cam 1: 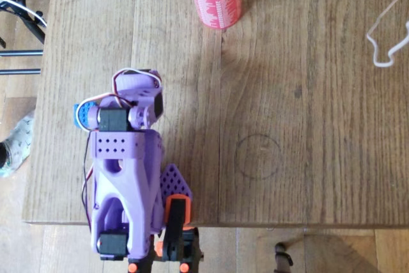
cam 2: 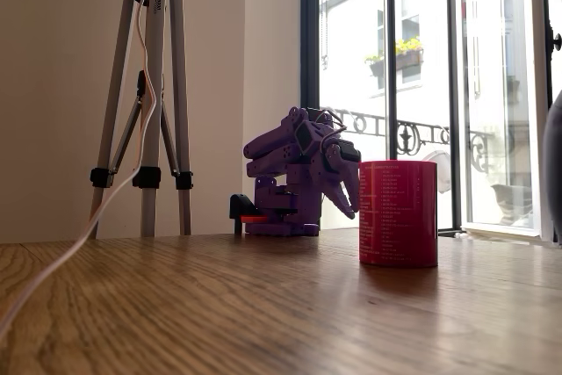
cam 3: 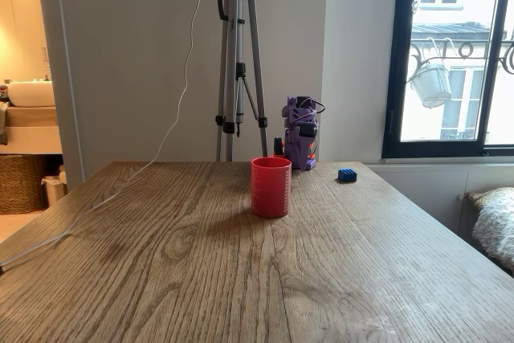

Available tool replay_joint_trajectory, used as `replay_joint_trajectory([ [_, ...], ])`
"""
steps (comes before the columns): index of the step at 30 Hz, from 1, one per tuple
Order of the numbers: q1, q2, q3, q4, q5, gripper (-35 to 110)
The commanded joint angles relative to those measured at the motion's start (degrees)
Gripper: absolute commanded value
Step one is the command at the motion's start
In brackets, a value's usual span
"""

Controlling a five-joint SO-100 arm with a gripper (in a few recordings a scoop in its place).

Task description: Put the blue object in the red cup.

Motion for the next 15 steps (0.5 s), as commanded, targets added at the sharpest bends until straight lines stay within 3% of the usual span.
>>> replay_joint_trajectory([
  [1,-0.44,-0.44,-0.97,0.18,-0.18,1],
  [9,-2.37,-4.75,-1.58,-1.67,-2.29,1],
  [15,-1.76,-27.77,-11.25,-9.67,-4.83,1],
])
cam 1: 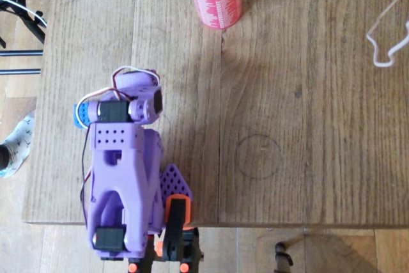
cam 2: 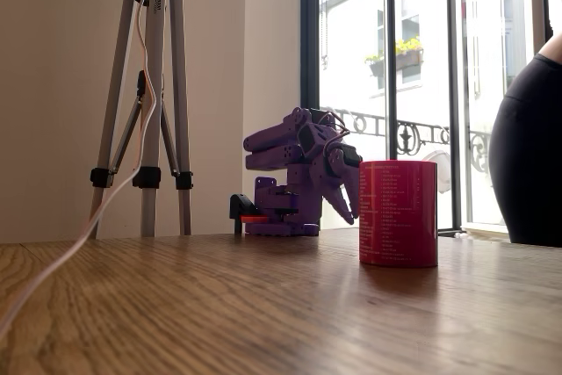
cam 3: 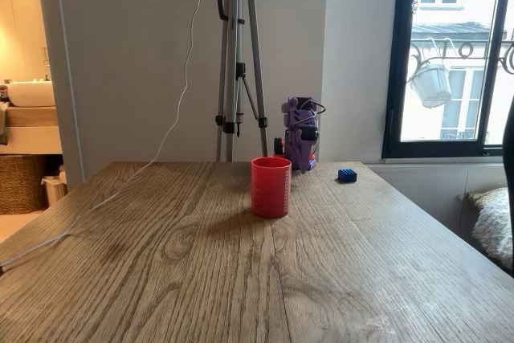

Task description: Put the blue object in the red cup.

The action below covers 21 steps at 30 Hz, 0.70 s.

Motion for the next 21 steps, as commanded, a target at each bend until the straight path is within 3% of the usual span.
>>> replay_joint_trajectory([
  [1,0.35,-20.83,-13.62,-5.1,-2.29,1],
  [9,-2.29,-40.96,-37.27,2.72,-1.58,1],
  [14,-10.99,-52.82,-50.89,16.88,7.21,1],
  [21,-17.67,-65.04,-60.12,20.74,20.65,1],
])
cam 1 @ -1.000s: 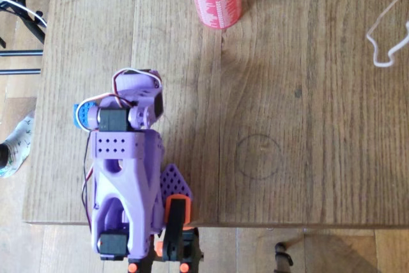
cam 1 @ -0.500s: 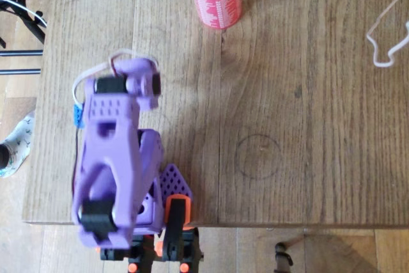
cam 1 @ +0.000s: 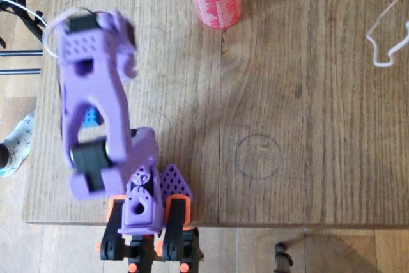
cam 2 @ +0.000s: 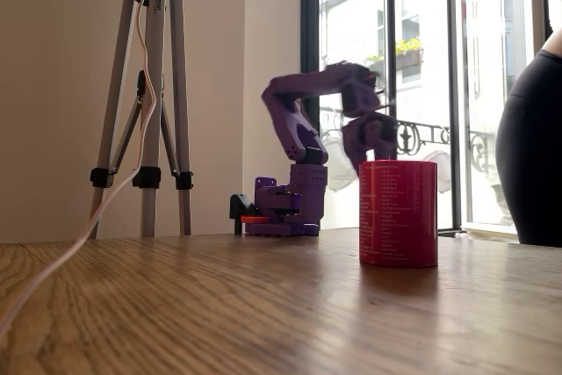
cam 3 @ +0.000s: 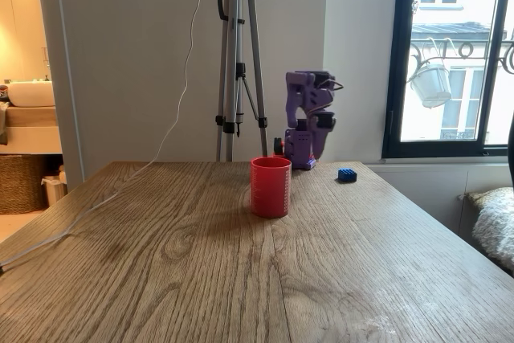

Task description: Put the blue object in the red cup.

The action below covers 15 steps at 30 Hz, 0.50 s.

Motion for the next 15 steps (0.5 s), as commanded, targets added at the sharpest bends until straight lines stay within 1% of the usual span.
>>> replay_joint_trajectory([
  [1,-5.71,-5.71,-8.53,3.16,6.59,1],
  [10,-27.42,-14.15,-8.79,4.39,-2.55,1],
  [13,-31.03,-14.5,-9.84,5.1,0.53,1],
  [15,-31.38,-14.68,-11.69,5.36,2.2,1],
])
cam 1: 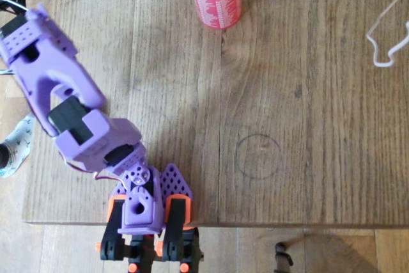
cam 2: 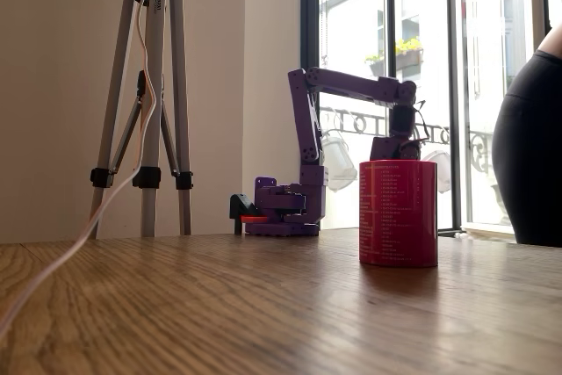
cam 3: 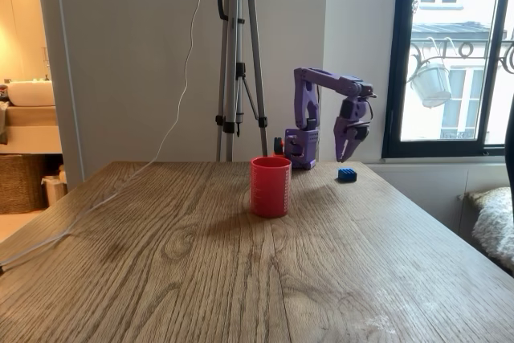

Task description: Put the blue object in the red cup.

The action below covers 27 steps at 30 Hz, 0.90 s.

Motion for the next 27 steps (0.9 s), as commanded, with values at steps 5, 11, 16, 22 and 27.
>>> replay_joint_trajectory([
  [5,-1.23,-0.44,-8.88,-1.23,11.51,1],
  [11,2.64,-1.67,-8.17,-1.76,22.85,1],
  [16,5.01,-2.46,-7.65,0.62,28.92,1],
  [22,4.48,-2.9,-6.42,0.35,29.09,1],
  [27,3.96,-4.39,-8.09,3.69,32.96,1],
])
